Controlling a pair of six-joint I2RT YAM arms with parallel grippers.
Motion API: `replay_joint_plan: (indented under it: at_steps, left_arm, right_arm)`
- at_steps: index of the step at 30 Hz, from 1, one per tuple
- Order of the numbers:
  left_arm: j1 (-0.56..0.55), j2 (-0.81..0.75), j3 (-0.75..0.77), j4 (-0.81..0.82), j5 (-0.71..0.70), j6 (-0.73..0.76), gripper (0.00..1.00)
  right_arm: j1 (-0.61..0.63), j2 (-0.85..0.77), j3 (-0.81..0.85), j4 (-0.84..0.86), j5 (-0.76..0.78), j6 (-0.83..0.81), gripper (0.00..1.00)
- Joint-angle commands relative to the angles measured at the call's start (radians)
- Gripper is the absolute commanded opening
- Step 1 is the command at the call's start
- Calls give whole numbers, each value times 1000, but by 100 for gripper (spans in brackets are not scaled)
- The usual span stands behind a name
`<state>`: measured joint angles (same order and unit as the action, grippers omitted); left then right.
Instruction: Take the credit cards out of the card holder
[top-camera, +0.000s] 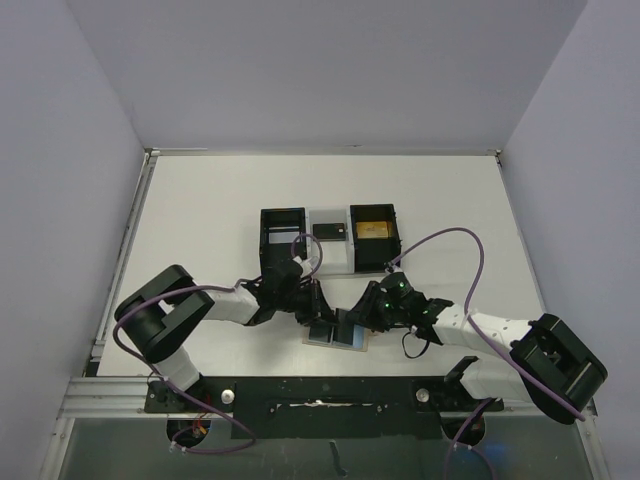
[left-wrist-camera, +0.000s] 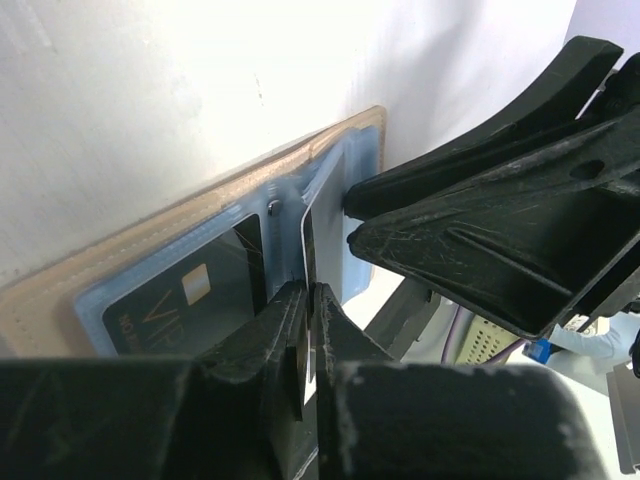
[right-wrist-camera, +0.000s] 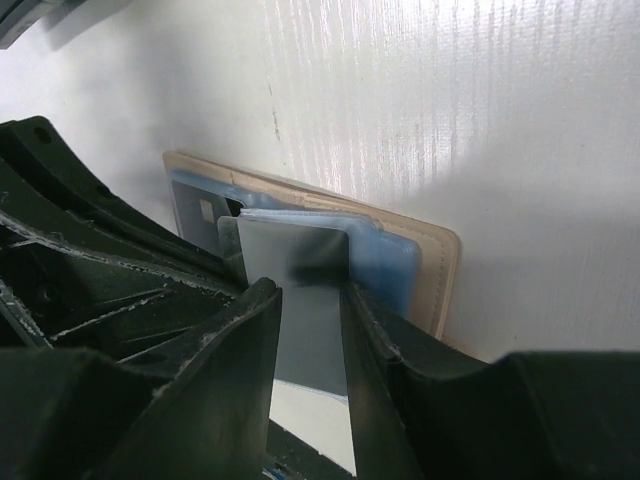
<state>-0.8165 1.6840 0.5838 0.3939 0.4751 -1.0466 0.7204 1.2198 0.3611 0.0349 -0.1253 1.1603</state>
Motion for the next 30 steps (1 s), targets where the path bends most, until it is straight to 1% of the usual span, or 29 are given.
replay_joint_plan:
  at_steps: [1, 9, 16, 19, 23, 26, 30]
  left_arm:
    - [-4, -74, 19, -16, -43, 17, 0]
    - [6, -150, -2, -97, -87, 38, 0]
    - [9, -208, -29, -135, -119, 41, 0]
    - [17, -242, -31, -168, -139, 59, 0]
    - [33, -238, -33, -167, -116, 75, 0]
    - [33, -226, -31, -160, -105, 79, 0]
    - [33, -221, -38, -140, -102, 67, 0]
  right_arm:
    - [-4, 10, 21, -165, 66, -28, 34]
    - [-6, 1, 41, -177, 70, -53, 34]
    - [-6, -1, 92, -208, 79, -93, 34]
    - [-6, -11, 150, -249, 75, -115, 35]
    - [-3, -19, 245, -302, 72, -144, 38]
    - [5, -22, 268, -264, 39, -149, 38]
    - [19, 8, 225, -171, -16, -105, 39]
